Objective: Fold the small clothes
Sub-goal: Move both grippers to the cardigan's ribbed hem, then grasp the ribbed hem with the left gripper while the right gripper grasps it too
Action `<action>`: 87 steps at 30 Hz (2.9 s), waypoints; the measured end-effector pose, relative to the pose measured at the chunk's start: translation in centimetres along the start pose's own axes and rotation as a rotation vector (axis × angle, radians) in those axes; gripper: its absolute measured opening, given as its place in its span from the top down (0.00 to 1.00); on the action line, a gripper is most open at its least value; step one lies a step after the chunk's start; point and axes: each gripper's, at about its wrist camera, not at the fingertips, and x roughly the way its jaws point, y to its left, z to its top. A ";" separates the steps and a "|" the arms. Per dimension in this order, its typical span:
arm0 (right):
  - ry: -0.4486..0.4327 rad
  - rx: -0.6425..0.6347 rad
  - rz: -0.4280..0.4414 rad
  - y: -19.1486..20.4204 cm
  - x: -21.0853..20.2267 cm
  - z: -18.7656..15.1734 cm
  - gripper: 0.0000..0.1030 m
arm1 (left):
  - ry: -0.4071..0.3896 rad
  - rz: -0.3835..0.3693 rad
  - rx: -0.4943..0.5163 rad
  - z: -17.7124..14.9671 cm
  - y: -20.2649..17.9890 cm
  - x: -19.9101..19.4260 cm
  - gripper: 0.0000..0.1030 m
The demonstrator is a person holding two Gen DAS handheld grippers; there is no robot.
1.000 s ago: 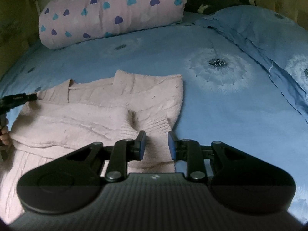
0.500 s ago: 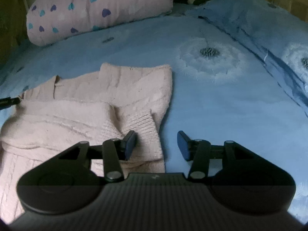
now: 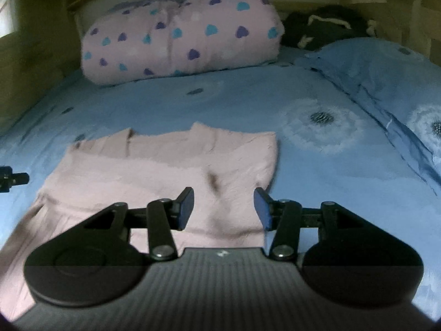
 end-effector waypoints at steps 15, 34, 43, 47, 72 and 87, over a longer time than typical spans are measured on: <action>0.011 -0.066 0.080 6.0 -9.3 -5.5 0.51 | 0.068 -0.180 0.044 -7.4 -3.4 -8.4 0.22; 0.142 -0.217 0.110 11.1 -13.6 -14.2 0.51 | 0.201 -0.211 0.212 -15.3 -5.4 -11.1 0.12; 0.199 -0.331 0.072 11.9 -13.2 -16.5 0.45 | 0.170 -0.154 0.266 -16.3 -6.4 -10.2 0.05; 0.178 -0.366 0.034 11.9 -12.9 -16.7 0.31 | 0.157 -0.135 0.256 -16.2 -6.5 -9.5 0.03; 0.079 -0.278 -0.005 11.0 -10.3 -16.9 0.29 | 0.043 -0.095 0.199 -15.8 -7.0 -7.2 0.11; 0.028 -0.266 -0.024 11.4 -9.8 -17.2 0.52 | 0.016 -0.124 0.184 -15.8 -6.8 -7.0 0.22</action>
